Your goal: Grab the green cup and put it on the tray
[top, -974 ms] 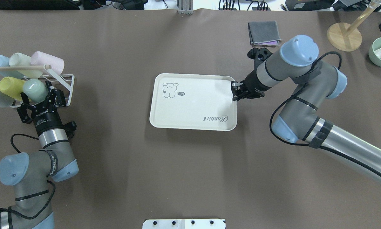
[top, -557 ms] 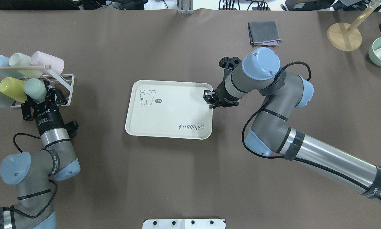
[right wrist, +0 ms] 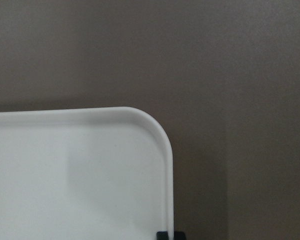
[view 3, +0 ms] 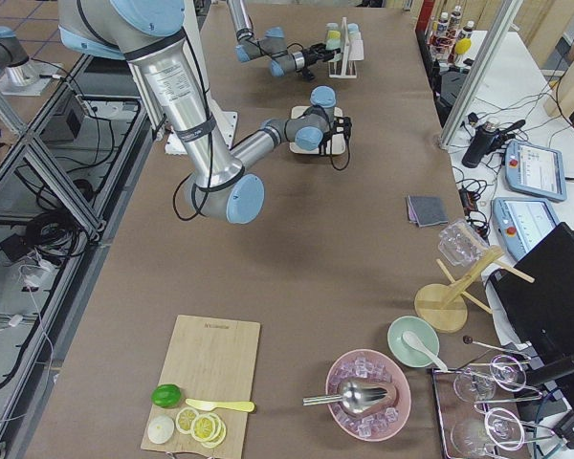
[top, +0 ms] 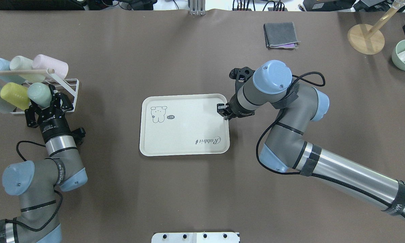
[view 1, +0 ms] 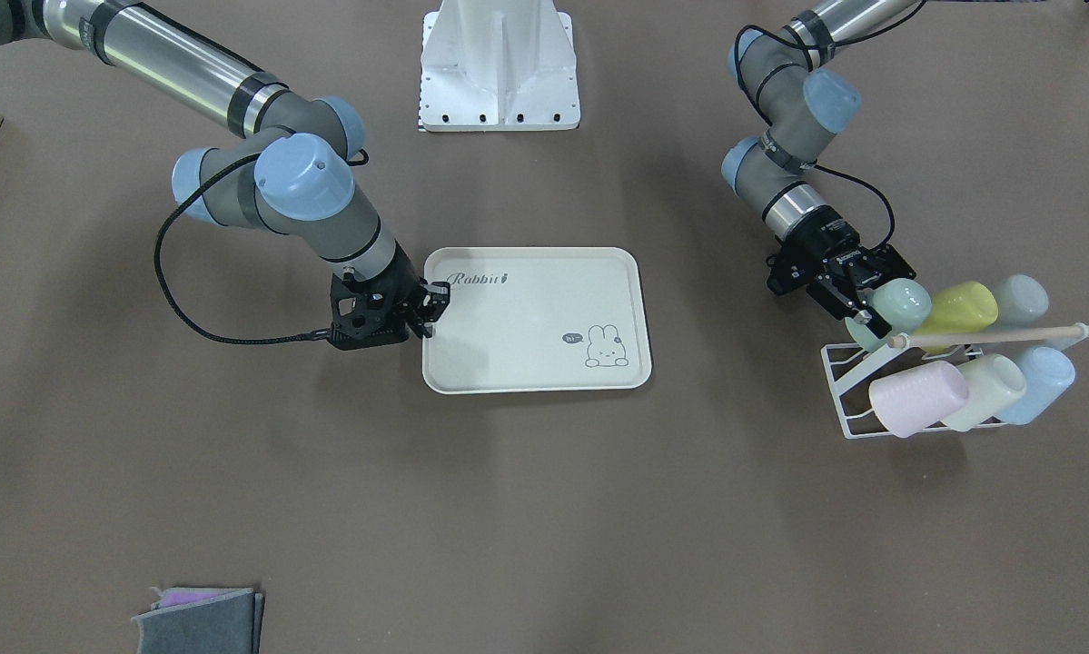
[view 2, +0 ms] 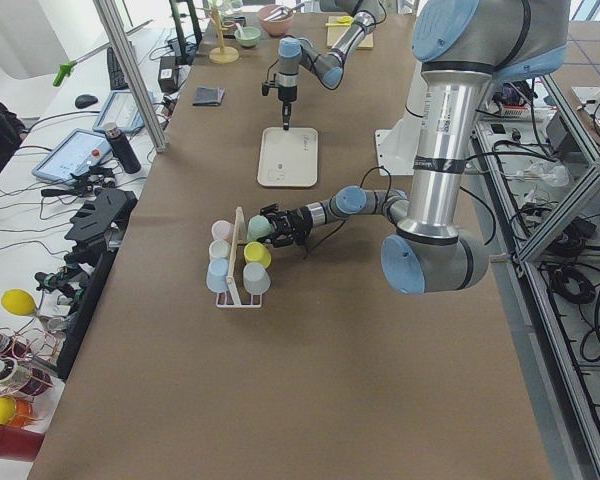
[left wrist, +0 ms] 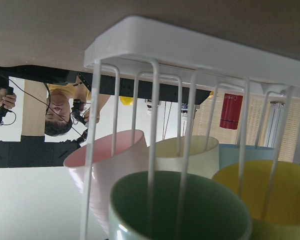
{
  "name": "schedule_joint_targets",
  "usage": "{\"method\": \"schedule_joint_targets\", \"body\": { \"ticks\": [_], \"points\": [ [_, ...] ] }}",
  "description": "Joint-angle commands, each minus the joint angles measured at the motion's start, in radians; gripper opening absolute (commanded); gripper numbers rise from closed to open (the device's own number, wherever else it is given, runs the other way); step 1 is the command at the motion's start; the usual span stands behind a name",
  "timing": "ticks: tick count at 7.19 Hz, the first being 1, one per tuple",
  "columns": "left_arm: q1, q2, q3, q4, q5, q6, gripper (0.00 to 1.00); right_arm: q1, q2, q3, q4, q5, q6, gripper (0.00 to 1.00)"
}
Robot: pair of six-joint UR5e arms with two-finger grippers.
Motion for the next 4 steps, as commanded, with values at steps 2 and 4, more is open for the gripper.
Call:
{"method": "schedule_joint_targets", "body": {
  "ticks": [2, 4],
  "points": [
    [-0.003, 0.007, -0.077, -0.038, -0.006, 0.127, 0.10, 0.000, -0.021, -0.001, 0.000, -0.002, -0.039, 0.00],
    [-0.009, 0.014, -0.127, -0.043, -0.012, 0.179, 0.11, 0.005, -0.033, 0.000, 0.000, -0.001, -0.036, 0.99]
  ]
}}
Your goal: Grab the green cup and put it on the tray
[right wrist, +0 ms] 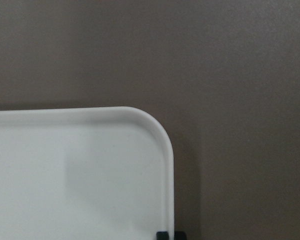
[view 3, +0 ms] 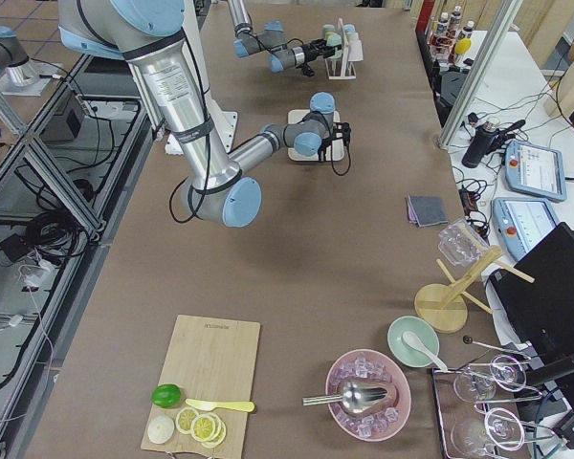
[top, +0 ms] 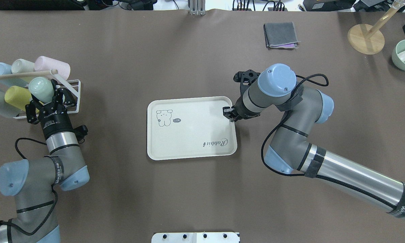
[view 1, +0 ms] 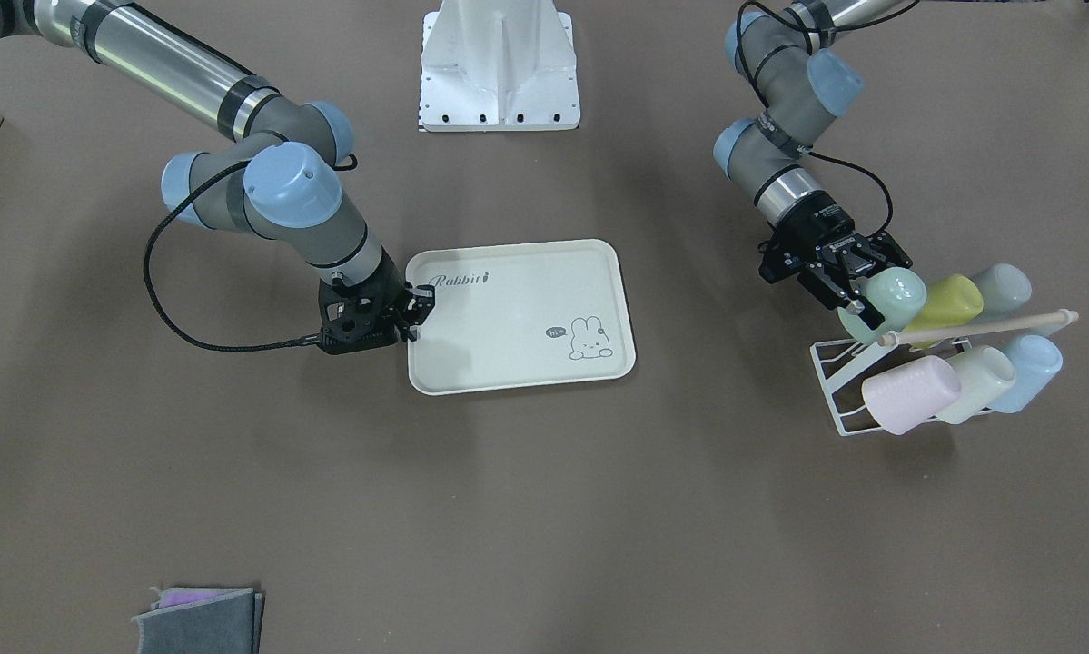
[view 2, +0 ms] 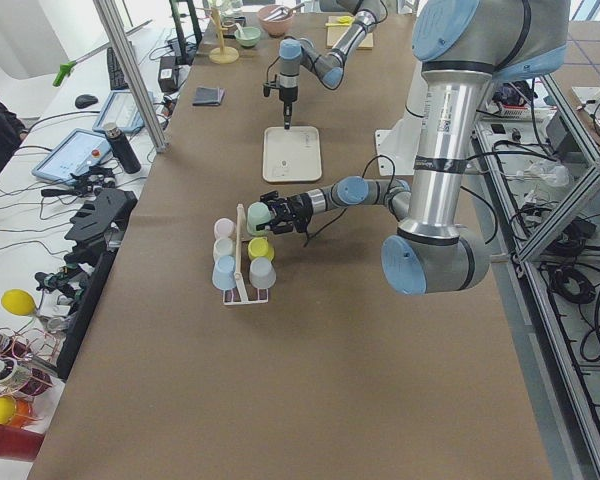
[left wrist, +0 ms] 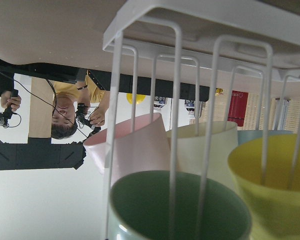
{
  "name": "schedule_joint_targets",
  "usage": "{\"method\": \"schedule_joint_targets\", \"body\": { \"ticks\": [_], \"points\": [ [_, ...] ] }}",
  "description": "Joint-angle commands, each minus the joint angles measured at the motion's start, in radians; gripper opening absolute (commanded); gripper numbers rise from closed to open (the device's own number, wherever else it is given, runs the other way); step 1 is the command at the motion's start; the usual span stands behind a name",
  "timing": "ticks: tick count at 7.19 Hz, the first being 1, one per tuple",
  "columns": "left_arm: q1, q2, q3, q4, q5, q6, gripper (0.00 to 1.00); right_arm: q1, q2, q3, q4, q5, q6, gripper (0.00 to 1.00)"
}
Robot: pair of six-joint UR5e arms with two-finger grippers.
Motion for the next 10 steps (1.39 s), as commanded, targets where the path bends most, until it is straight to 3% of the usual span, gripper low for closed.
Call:
{"method": "schedule_joint_targets", "body": {
  "ticks": [1, 4, 5, 6, 7, 8, 9, 10],
  "points": [
    [-0.004, 0.029, -0.055, -0.011, -0.004, 0.038, 0.10, 0.022, -0.012, 0.001, -0.004, 0.013, -0.001, 1.00],
    [-0.004, 0.118, -0.196, -0.079, -0.031, 0.134, 0.10, 0.146, -0.066, 0.017, -0.038, 0.168, -0.006, 1.00],
    [-0.004, 0.152, -0.243, -0.238, -0.083, 0.282, 0.09, 0.205, -0.084, 0.021, -0.066, 0.212, -0.062, 1.00],
    [-0.010, 0.166, -0.259, -0.476, -0.123, 0.499, 0.09, 0.252, -0.124, 0.067, -0.140, 0.233, -0.178, 1.00],
    [-0.020, 0.172, -0.265, -0.712, -0.199, 0.717, 0.05, 0.303, -0.158, 0.134, -0.253, 0.233, -0.352, 1.00],
    [-0.050, 0.172, -0.267, -0.841, -0.302, 0.763, 0.05, 0.355, -0.210, 0.211, -0.379, 0.233, -0.536, 1.00],
    [-0.105, 0.167, -0.268, -0.941, -0.428, 0.759, 0.05, 0.419, -0.285, 0.280, -0.470, 0.231, -0.699, 1.00],
    [-0.178, 0.144, -0.285, -0.955, -0.550, 0.738, 0.04, 0.502, -0.395, 0.334, -0.498, 0.231, -0.895, 1.00]
  ]
}}
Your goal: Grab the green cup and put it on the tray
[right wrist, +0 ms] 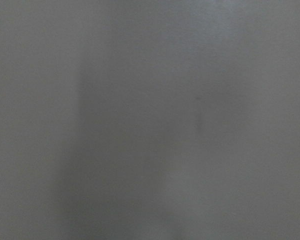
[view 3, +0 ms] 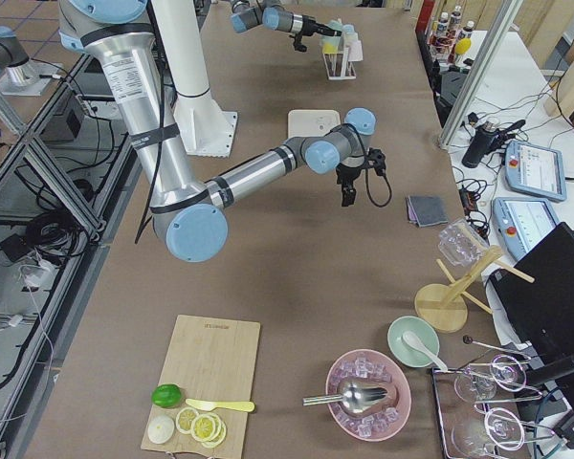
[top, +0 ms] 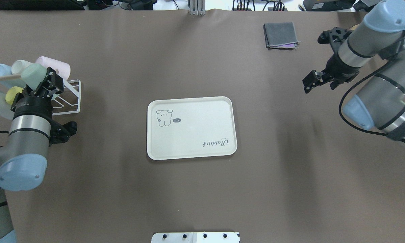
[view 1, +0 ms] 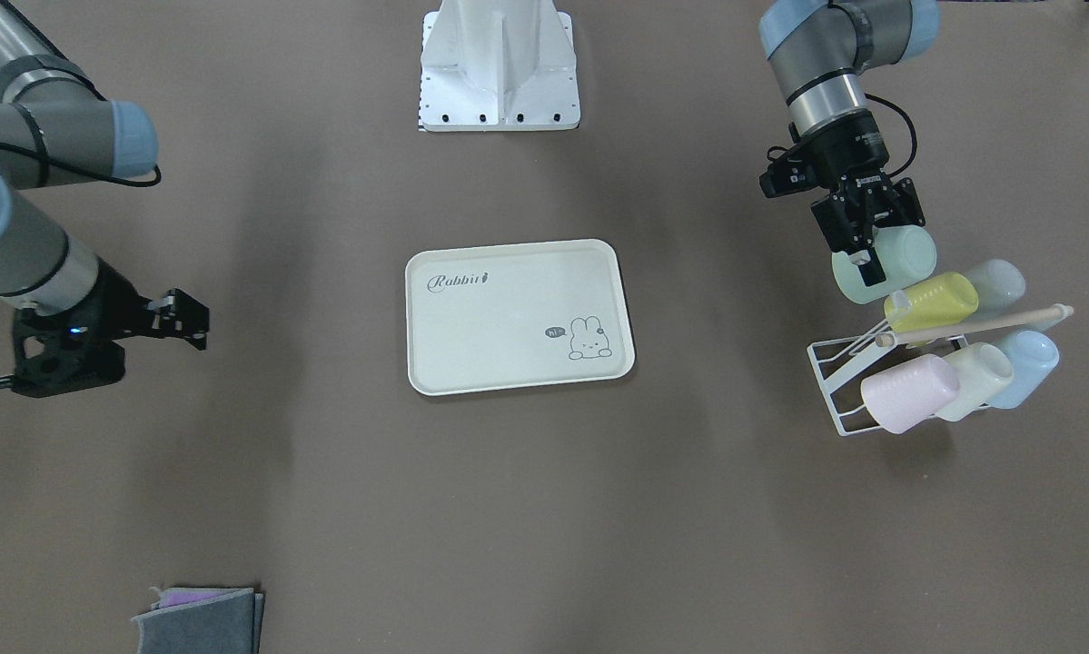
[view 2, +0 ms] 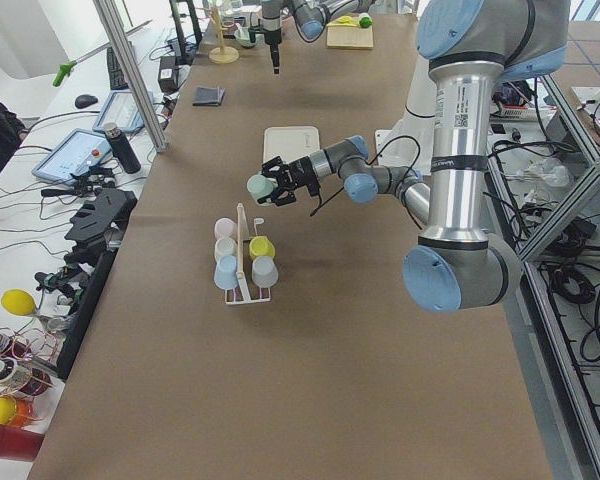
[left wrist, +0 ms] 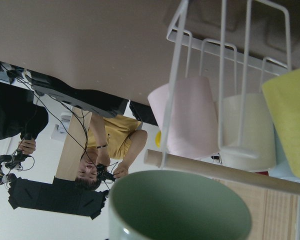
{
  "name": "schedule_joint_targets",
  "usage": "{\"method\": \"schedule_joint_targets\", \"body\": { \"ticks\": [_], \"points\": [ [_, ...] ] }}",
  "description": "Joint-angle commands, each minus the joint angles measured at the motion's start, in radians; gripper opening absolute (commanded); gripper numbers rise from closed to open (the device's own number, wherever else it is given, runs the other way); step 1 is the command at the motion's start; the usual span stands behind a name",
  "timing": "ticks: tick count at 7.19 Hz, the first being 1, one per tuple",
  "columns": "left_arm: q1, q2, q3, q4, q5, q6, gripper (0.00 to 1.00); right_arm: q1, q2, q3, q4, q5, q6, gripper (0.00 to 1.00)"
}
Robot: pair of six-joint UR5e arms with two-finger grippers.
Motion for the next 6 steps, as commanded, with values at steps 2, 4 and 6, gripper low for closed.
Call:
{"method": "schedule_joint_targets", "body": {
  "ticks": [2, 4, 6],
  "points": [
    [-0.225, -0.084, -0.042, -0.050, -0.327, -0.009, 0.02, 0.200, -0.357, 0.181, -0.060, 0.030, -0.365, 1.00],
    [-0.285, -0.086, -0.040, -0.050, -0.509, -0.271, 0.00, 0.327, -0.476, 0.176, -0.067, 0.099, -0.380, 1.00],
    [-0.295, -0.071, -0.025, -0.053, -0.671, -0.631, 0.00, 0.481, -0.512, 0.086, -0.069, 0.083, -0.598, 1.00]
  ]
}}
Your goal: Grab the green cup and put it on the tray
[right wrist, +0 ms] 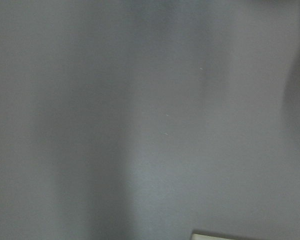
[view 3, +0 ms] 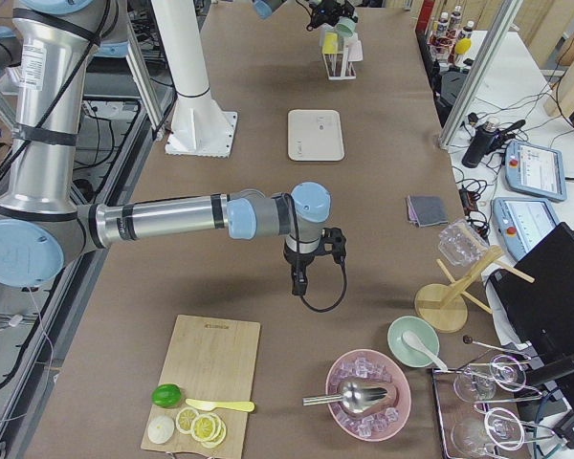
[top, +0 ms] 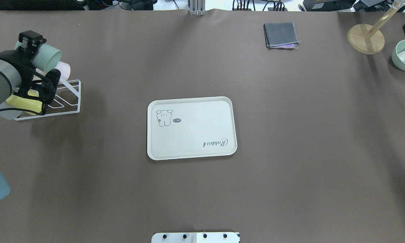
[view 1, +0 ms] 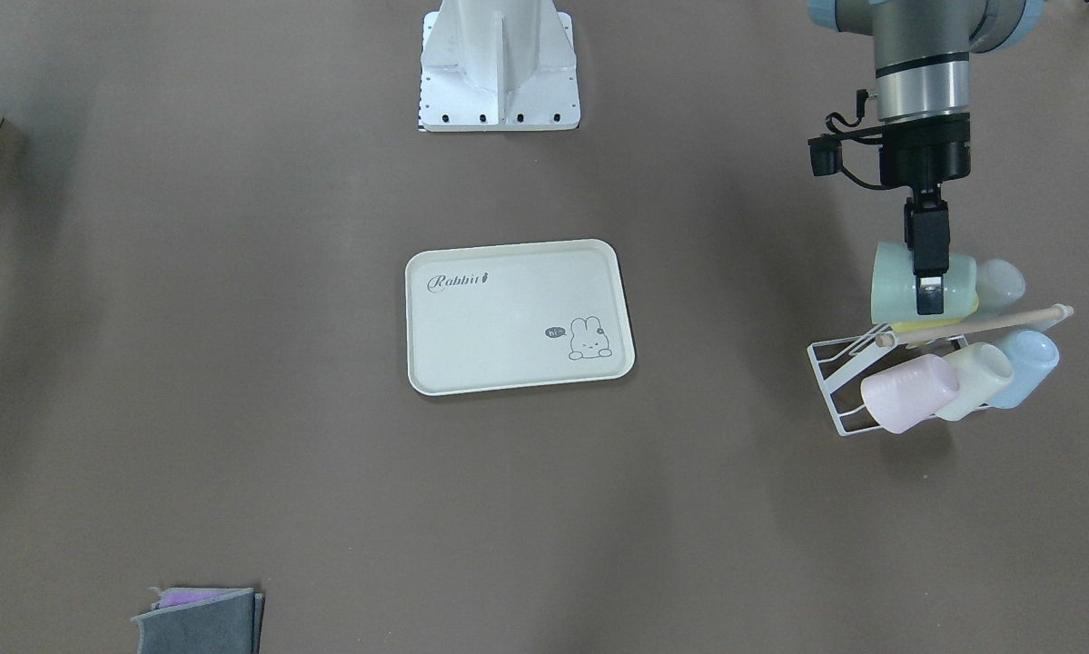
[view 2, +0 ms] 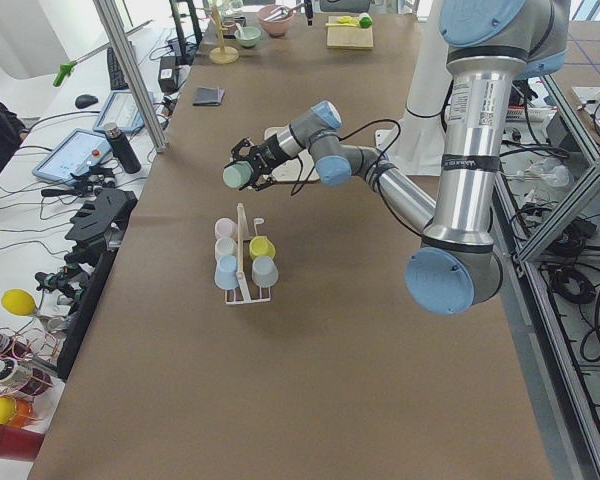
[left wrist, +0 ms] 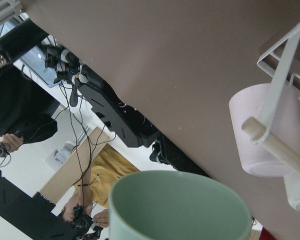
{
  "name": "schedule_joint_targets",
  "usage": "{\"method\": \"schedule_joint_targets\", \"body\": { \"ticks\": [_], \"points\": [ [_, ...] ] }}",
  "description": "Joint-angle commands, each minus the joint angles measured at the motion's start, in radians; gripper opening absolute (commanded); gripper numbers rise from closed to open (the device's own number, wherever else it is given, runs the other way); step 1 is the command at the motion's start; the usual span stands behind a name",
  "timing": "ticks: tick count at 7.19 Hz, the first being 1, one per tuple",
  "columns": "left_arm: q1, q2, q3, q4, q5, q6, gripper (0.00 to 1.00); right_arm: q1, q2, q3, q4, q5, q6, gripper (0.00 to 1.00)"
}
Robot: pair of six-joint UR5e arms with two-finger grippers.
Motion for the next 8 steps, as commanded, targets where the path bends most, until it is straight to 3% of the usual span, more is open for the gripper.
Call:
{"method": "schedule_joint_targets", "body": {
  "ticks": [1, 2, 3, 8],
  "points": [
    [-0.007, -0.016, 0.012, 0.010, -0.171, -0.341, 0.00, 0.192, -0.024, -0.140, -0.002, 0.002, -0.214, 1.00],
    [-0.006, -0.092, 0.055, 0.060, -0.210, -0.414, 0.00, 0.242, -0.021, -0.186, 0.000, 0.001, -0.210, 1.00],
    [-0.013, -0.237, 0.153, 0.075, -0.265, -0.427, 0.00, 0.252, -0.018, -0.190, 0.001, -0.002, -0.207, 1.00],
    [-0.006, -0.454, 0.291, 0.009, -0.493, -0.913, 0.00, 0.252, 0.065, -0.259, 0.012, -0.063, -0.207, 1.00]
  ]
}}
